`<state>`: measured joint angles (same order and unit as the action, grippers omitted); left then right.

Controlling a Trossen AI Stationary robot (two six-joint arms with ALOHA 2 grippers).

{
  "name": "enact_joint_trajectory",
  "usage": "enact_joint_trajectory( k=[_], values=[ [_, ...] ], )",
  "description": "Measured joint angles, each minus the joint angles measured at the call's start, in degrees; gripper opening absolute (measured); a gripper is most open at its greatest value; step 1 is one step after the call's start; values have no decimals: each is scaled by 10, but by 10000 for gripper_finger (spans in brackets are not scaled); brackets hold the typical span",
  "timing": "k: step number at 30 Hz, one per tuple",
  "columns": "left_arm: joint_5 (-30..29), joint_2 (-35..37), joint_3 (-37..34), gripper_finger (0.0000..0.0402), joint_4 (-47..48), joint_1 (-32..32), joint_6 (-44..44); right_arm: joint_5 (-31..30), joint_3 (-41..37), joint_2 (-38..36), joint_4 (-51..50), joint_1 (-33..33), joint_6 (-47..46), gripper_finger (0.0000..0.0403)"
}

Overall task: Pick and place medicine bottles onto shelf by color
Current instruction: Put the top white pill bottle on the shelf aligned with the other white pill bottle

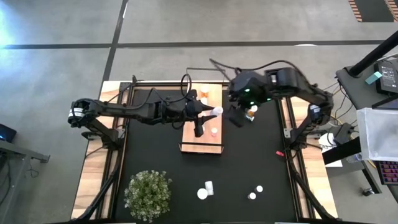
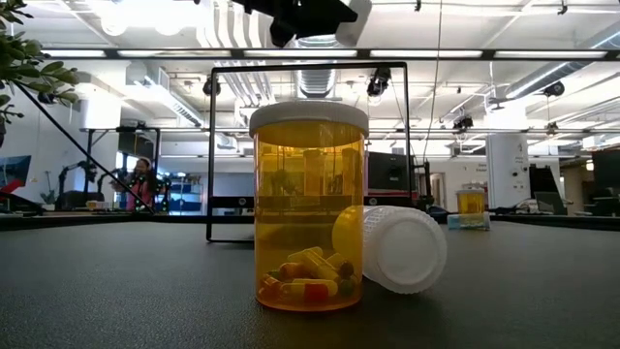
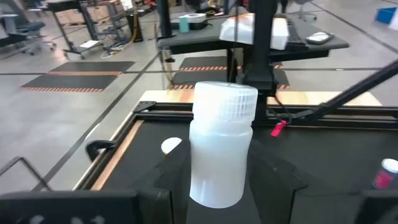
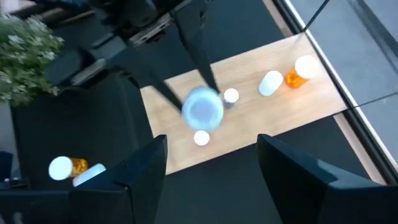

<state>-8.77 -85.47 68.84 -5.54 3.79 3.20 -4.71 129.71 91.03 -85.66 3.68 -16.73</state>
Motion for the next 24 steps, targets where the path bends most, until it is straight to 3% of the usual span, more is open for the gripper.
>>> enact_joint_trajectory(
  k=[4, 9, 15, 19, 24],
  values=[
    [-8, 13, -1, 116, 4, 18, 1, -16, 0, -31, -1, 0, -15, 239],
    [-8, 65, -13, 116, 32, 58, 4, -100, -5, -61, -45, 0, -37, 235],
    [3, 140, -84, 116, 14, 104, 2, -143, -50, -98, -41, 0, -51, 233],
    [12, 164, -184, 116, -111, 109, 2, -157, -95, -116, -38, 0, -52, 231],
    [1, 156, -321, 116, -375, 114, 2, -184, -163, -138, -28, 0, -58, 229]
  ],
)
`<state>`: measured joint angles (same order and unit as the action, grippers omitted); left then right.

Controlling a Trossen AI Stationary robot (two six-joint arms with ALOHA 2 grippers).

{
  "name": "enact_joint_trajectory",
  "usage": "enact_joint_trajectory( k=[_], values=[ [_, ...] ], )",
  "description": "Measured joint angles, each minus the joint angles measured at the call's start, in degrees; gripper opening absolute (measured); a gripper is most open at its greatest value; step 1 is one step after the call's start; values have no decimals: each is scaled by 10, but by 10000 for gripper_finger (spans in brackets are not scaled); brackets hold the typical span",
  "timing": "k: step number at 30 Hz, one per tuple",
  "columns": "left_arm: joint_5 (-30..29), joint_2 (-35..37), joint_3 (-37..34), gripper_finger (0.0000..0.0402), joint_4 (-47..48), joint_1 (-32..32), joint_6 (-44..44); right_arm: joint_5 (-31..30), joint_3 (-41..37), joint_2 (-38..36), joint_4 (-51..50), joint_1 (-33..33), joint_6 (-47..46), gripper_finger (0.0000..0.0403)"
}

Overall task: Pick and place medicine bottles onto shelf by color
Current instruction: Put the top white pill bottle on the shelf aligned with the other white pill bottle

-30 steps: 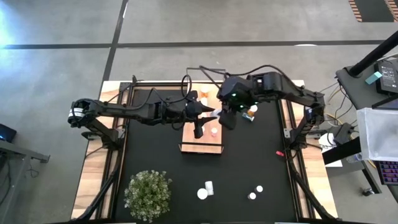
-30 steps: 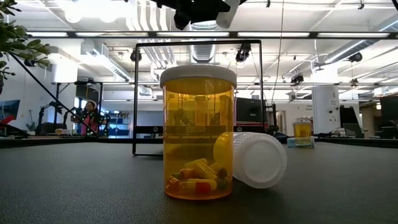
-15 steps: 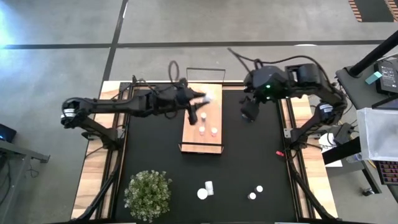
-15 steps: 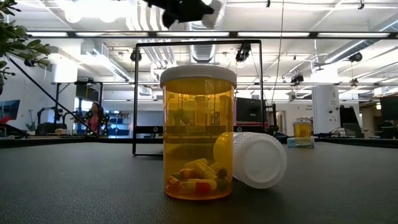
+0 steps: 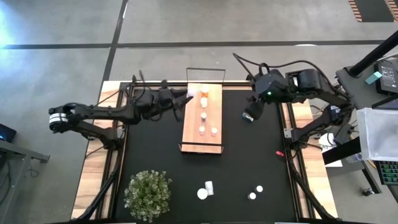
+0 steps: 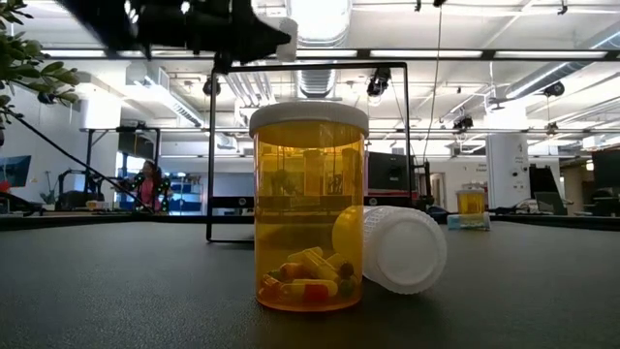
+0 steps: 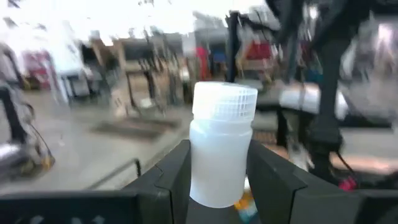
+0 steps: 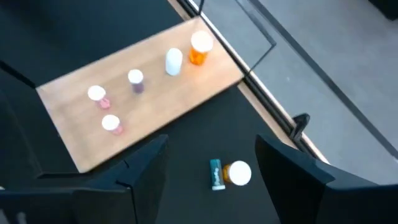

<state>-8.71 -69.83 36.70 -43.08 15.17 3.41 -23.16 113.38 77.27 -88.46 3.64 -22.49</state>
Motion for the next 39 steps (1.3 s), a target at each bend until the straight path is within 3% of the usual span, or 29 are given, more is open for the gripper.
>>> enact_joint_trajectory(
  k=[3, 6, 15, 23, 27, 30, 35, 39],
  values=[
    [-25, -22, -60, 116, -89, 7, 0, 0, -43, -12, 18, 0, -3, 228],
    [-39, -45, -90, 116, -115, 14, -1, 0, -84, -25, 45, 0, -4, 228],
    [-66, -157, -100, 116, -170, 30, -51, 0, -174, -58, 110, 0, -8, 226],
    [-55, -305, -114, 116, -389, 39, -63, 0, -225, -75, 112, 0, 0, 226],
    [-6, -371, -114, 116, -416, 45, -101, -14, -247, -86, 112, 0, 17, 226],
    [-2, -403, -112, 116, -436, 48, -119, -43, -266, -99, 112, 0, 28, 226],
    [-7, -417, -112, 116, -438, 59, -120, -96, -296, -122, 114, 0, -3, 226],
    [-7, -417, -112, 116, -437, 74, -116, -99, -314, -135, 113, 0, -52, 226]
  ],
)
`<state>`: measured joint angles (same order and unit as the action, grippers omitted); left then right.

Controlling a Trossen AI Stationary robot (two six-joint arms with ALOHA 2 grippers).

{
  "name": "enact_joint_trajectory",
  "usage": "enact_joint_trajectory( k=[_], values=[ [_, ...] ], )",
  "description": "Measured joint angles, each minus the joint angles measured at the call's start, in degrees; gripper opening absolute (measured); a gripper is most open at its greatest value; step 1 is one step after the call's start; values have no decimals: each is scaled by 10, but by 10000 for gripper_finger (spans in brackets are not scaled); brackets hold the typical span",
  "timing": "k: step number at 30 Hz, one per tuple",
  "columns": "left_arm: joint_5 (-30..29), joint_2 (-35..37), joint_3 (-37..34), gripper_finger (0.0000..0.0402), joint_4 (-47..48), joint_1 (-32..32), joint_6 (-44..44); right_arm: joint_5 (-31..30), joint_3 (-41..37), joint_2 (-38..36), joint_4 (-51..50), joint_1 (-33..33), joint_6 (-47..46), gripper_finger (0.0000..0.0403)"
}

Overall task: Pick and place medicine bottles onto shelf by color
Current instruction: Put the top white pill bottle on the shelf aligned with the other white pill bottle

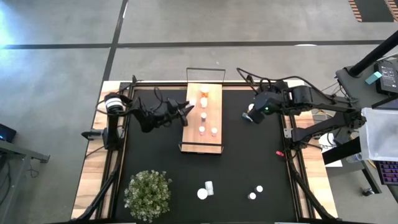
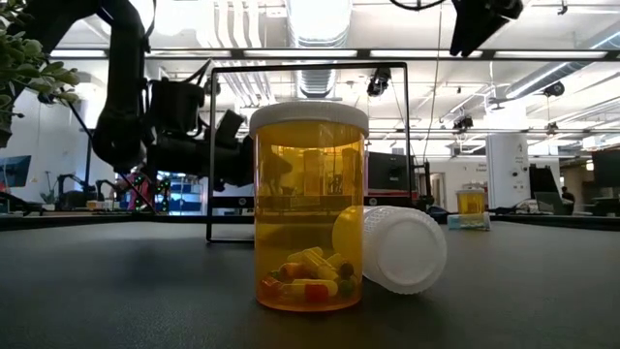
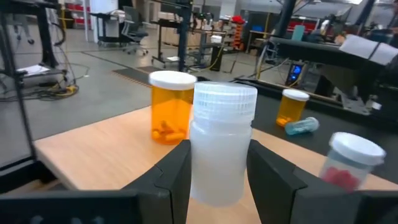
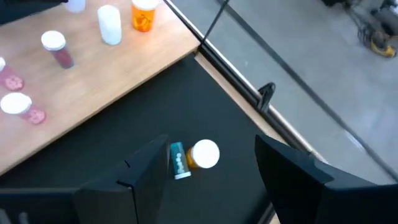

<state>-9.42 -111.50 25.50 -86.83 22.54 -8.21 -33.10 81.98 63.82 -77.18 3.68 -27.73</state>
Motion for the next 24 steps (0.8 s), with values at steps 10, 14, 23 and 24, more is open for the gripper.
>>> enact_joint_trajectory(
  k=[10, 14, 23, 24],
  values=[
    [31, 0, 0, 116, 13, 29, -2, 0, -8, 4, 0, 0, -18, 226],
    [43, 0, 0, 116, 19, 29, -4, 0, -8, 8, 0, 0, -18, 226],
    [51, 0, -1, 116, 23, 29, -4, 0, -8, 16, 0, 0, -18, 226],
    [53, 0, -1, 116, 24, 29, -4, 0, -8, 16, 1, 0, -18, 226]
  ],
)
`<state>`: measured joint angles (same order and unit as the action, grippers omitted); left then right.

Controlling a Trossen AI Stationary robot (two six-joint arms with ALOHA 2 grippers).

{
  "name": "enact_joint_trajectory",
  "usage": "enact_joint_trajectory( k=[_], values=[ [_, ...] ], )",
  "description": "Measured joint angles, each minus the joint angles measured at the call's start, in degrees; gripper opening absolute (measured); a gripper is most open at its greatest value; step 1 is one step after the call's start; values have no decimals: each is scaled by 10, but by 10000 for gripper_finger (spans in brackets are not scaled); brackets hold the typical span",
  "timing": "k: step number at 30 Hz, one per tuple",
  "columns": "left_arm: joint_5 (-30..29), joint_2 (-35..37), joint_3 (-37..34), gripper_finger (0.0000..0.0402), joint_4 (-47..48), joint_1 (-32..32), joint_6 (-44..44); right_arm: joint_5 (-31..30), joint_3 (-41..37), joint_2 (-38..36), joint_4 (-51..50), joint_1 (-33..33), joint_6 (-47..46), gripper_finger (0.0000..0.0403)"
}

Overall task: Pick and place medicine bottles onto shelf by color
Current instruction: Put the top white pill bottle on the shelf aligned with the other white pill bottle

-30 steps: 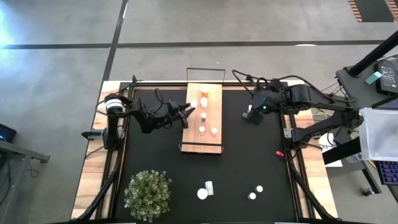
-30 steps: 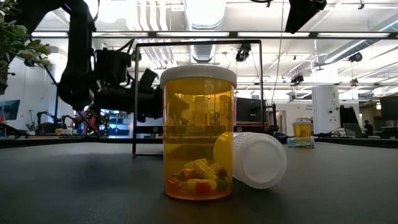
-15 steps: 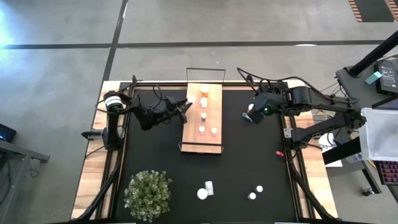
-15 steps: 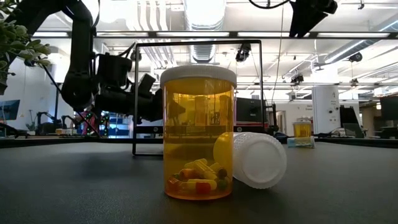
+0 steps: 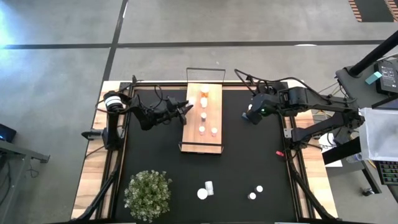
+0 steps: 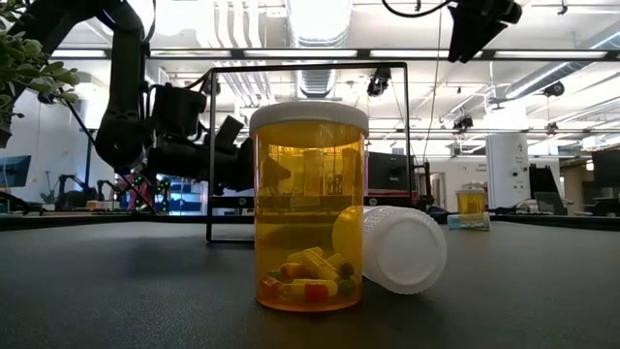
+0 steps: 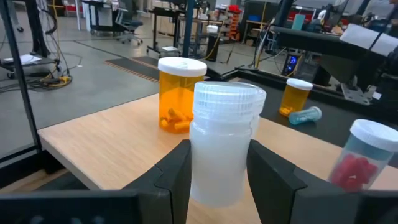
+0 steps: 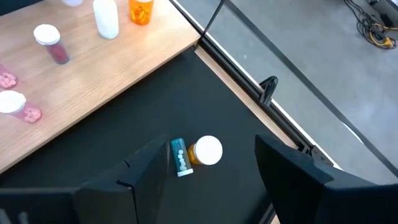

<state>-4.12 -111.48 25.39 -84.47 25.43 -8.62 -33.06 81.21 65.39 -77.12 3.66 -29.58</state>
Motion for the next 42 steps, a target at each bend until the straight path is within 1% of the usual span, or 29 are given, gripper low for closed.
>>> enact_joint_trajectory(
  k=[6, 22, 28, 34, 38, 42],
  values=[
    [11, 0, 0, 116, 4, 0, 0, 0, 0, 2, 0, 0, 0, 226],
    [11, 0, 5, 116, 16, 0, -1, 0, 0, 2, 0, 0, 0, 226],
    [10, 1, 11, 116, 53, 1, -1, 0, 0, 2, 0, 0, 0, 226],
    [10, 1, 25, 116, 61, 1, -1, 0, 0, 2, 0, 0, 0, 226],
    [8, 1, 40, 116, 92, 1, 0, 0, 0, 2, 0, 0, 0, 226],
    [8, 1, 42, 117, 98, 1, -10, 0, 0, 2, 0, 0, 0, 226]
  ],
)
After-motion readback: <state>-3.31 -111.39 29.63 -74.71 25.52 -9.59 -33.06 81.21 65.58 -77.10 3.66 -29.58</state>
